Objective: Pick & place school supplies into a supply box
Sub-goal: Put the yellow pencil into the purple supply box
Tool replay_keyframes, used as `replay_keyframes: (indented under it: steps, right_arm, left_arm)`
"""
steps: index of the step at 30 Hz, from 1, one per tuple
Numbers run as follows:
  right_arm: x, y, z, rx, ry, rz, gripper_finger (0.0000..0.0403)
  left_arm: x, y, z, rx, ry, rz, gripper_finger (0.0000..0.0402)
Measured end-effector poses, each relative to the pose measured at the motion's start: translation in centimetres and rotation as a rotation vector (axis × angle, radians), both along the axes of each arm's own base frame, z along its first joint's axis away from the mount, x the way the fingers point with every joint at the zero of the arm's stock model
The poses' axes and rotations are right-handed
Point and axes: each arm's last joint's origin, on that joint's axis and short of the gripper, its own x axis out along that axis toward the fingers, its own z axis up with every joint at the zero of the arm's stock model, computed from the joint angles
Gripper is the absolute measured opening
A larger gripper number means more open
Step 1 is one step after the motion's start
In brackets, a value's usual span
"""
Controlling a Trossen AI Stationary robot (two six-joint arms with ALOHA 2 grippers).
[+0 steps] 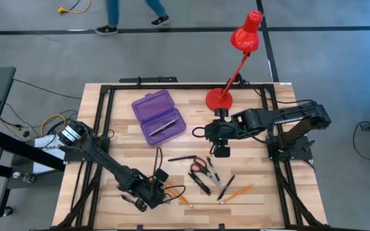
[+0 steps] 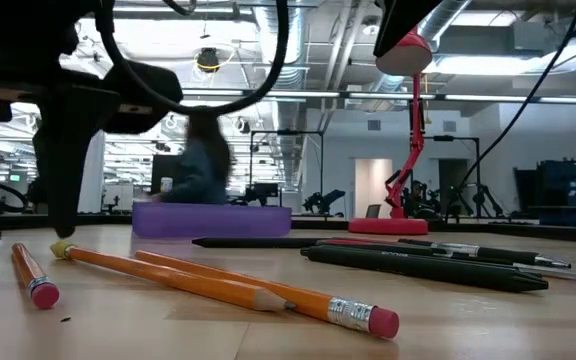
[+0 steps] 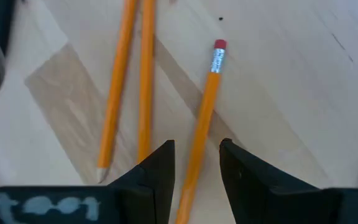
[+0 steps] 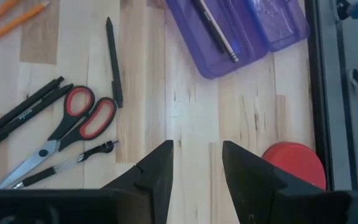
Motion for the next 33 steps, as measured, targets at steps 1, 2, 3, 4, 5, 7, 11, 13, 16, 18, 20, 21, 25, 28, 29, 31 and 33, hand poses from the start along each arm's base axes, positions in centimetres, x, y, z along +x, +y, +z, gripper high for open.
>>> replay_keyframes:
  steps: [1, 2, 3, 4, 5, 7, 11, 13, 16, 18, 20, 21, 25, 28, 29, 31, 33]
  right_arm:
    - [0.0, 0.0, 0.0, 0.0, 0.0, 0.0, 0.0131]
    - [0.0, 0.0, 0.0, 0.0, -0.001, 0.0, 0.0131]
    - [0.0, 0.0, 0.0, 0.0, -0.001, 0.001, 0.0131]
    - [0.0, 0.0, 0.0, 0.001, -0.004, 0.001, 0.0131]
    - [0.1, 0.0, 0.0, 0.001, -0.007, 0.001, 0.0131]
    - [0.1, 0.0, 0.0, 0.001, -0.008, 0.0, 0.0131]
    - [0.1, 0.0, 0.0, 0.002, -0.01, 0.001, 0.0131]
    - [0.1, 0.1, 0.0, 0.002, -0.011, 0.001, 0.0131]
    - [0.1, 0.1, 0.0, 0.002, -0.011, 0.001, 0.0131]
    - [0.1, 0.1, 0.0, 0.002, -0.01, 0.001, 0.0131]
    - [0.1, 0.1, 0.0, 0.002, -0.009, 0.001, 0.0131]
    - [0.1, 0.1, -0.1, 0.001, -0.006, 0.002, 0.0131]
    - [0.0, 0.0, -1.0, -0.029, 0.023, -0.009, 0.0131]
    - [-0.1, -0.1, -1.5, -0.048, 0.037, -0.016, 0.0131]
    - [-0.1, -0.2, -1.6, -0.05, 0.039, -0.018, 0.0131]
    - [-0.1, -0.2, -1.9, -0.052, 0.047, -0.02, 0.0131]
    - [-0.1, -0.2, -2.2, -0.055, 0.052, -0.033, 0.0131]
  left_arm:
    - [0.0, 0.0, -0.1, -0.005, 0.009, -0.001, 0.0114]
    - [0.1, 0.1, -0.2, -0.011, 0.017, -0.003, 0.0114]
    - [0.1, 0.2, -0.3, -0.005, 0.025, -0.001, 0.0114]
    - [0.1, 0.3, -0.3, -0.001, 0.034, 0.003, 0.0114]
    - [0.1, 0.5, -0.4, 0.003, 0.04, 0.008, 0.0114]
    - [0.2, 0.8, -0.5, 0.001, 0.065, 0.014, 0.0114]
    - [0.3, 1.5, -0.6, -0.013, 0.102, 0.026, 0.0114]
    - [0.5, 1.8, -0.6, -0.006, 0.11, 0.029, 0.0114]
    - [0.7, 2.2, -0.7, -0.01, 0.121, 0.016, 0.0114]
    - [1.0, 2.2, -1.2, -0.024, 0.136, -0.007, 0.0114]
    - [1.1, 2.1, -1.8, -0.024, 0.158, -0.022, 0.0114]
    - [1.2, 2.1, -2.2, -0.02, 0.168, -0.024, 0.0114]
    - [1.1, 2.1, -2.5, 0.002, 0.187, -0.019, 0.0113]
    - [1.1, 2.4, -2.6, 0.012, 0.186, -0.008, 0.0094]
    - [1.2, 2.5, -2.5, 0.015, 0.191, -0.004, 0.0083]
    - [1.2, 2.7, -2.5, 0.021, 0.208, 0.004, 0.0052]
    - [1.1, 2.8, -2.5, 0.021, 0.219, 0.016, 0.002]
